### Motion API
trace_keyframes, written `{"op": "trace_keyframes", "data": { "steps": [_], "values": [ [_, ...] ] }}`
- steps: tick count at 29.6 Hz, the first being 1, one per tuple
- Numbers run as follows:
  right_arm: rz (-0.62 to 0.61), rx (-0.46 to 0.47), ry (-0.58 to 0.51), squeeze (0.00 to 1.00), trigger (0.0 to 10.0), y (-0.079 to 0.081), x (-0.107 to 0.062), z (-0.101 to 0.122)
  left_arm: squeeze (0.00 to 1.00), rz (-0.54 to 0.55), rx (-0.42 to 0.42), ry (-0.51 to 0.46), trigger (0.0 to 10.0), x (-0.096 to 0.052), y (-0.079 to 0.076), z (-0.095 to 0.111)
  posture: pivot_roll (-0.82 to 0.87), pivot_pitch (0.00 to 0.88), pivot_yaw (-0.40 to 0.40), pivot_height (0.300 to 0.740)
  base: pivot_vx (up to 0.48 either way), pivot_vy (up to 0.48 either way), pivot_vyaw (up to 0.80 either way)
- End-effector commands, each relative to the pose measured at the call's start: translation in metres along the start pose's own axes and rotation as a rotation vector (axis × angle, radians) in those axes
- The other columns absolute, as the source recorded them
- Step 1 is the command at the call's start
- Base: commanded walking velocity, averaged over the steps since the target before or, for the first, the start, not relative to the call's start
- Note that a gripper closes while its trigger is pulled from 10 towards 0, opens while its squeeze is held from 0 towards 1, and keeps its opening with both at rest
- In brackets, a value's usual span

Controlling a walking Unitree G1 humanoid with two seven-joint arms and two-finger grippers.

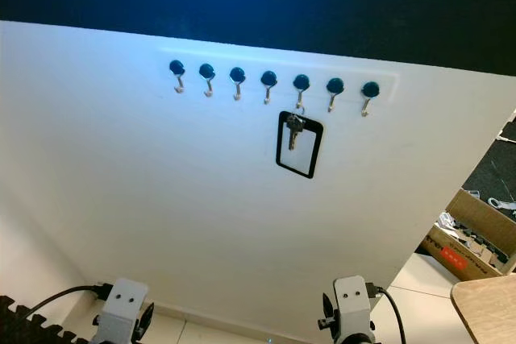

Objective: Hang keys on a hook

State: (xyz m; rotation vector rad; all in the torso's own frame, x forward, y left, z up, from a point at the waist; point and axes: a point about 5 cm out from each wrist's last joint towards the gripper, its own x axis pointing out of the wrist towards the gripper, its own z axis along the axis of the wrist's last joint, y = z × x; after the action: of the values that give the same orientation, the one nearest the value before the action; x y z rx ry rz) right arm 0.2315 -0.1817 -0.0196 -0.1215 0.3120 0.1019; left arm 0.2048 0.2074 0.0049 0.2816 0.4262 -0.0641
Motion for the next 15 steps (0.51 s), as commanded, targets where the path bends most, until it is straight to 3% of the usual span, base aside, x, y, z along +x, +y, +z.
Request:
{"op": "trace_keyframes", "data": {
  "steps": [1, 8, 15],
  "values": [
    [-0.005, -0.007, 0.013, 0.0, 10.0, -0.0016, -0.0044, -0.0056, 0.0, -0.006, 0.009, 0.015, 10.0, -0.0035, -0.0005, -0.0053, 0.13, 0.106, -0.019, 0.74, 0.0, 0.0, 0.0],
    [-0.004, -0.007, 0.017, 0.0, 10.0, -0.0013, -0.0048, -0.0065, 0.0, -0.008, 0.006, 0.018, 10.0, -0.0043, -0.0006, -0.0059, 0.13, 0.11, -0.019, 0.74, 0.0, 0.0, 0.0],
    [-0.003, -0.007, 0.019, 0.0, 10.0, -0.0008, -0.0053, -0.0071, 0.0, -0.007, 0.005, 0.022, 10.0, -0.0049, -0.0005, -0.0065, 0.13, 0.113, -0.019, 0.74, -0.372, 0.0, 0.0]
  ]
}}
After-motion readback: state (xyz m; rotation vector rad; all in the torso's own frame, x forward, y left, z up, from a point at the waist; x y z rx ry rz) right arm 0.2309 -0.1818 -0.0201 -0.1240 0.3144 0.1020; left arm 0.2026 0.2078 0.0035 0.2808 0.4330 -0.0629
